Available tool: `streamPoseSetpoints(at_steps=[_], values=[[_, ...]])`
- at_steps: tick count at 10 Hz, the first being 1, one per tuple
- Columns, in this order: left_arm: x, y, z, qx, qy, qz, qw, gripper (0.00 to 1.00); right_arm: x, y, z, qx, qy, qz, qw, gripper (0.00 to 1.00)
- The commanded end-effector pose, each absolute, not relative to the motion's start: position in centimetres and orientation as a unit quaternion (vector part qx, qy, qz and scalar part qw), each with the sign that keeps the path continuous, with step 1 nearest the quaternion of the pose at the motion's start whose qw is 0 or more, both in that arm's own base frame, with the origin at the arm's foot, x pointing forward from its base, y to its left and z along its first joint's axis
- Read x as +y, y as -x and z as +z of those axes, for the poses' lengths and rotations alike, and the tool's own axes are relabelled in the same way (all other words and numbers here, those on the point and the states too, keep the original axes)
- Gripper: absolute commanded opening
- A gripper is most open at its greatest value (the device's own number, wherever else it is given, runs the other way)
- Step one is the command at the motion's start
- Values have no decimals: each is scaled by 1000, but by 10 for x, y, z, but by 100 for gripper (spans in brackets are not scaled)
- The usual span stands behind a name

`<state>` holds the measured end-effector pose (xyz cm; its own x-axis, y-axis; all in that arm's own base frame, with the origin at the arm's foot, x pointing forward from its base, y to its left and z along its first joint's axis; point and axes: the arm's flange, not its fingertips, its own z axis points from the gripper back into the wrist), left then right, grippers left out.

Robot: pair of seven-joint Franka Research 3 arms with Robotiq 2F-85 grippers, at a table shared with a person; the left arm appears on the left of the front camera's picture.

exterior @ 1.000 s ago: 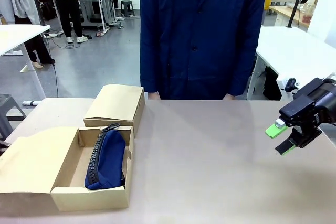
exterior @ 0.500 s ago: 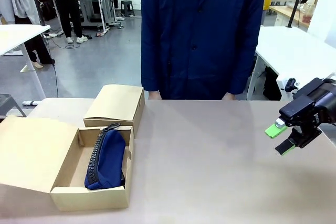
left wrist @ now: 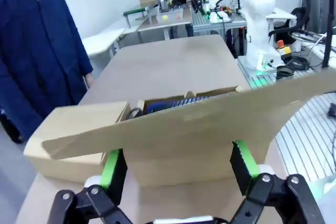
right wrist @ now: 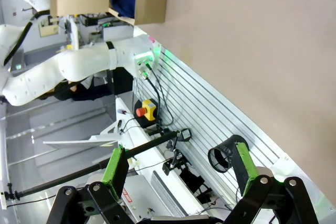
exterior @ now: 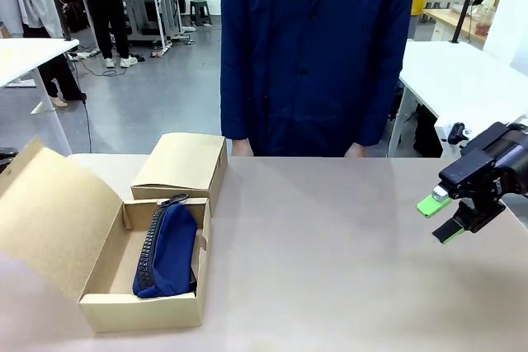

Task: Place items inside the box.
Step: Close the lid of the Mailer Box closest to the robot.

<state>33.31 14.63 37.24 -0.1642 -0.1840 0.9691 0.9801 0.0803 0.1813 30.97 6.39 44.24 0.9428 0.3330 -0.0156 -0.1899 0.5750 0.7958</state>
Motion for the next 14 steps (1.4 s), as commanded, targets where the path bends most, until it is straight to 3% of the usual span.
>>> streamPoseSetpoints(at_steps=[1, 4, 7, 10, 14], values=[[105, -316, 336, -523, 363, -583, 504, 100, 64, -308, 444, 83, -442, 146, 881, 100], [12, -326, 333, -529, 357, -591, 493, 100, 64, -308, 444, 83, -442, 146, 881, 100], [-69, -317, 312, -483, 362, -630, 488, 100, 64, -308, 444, 83, -442, 146, 881, 100], [-95, -309, 288, -422, 356, -670, 496, 100, 64, -308, 444, 83, -442, 146, 881, 100], [-93, -308, 279, -388, 335, -694, 506, 100, 64, -308, 444, 83, -442, 146, 881, 100]])
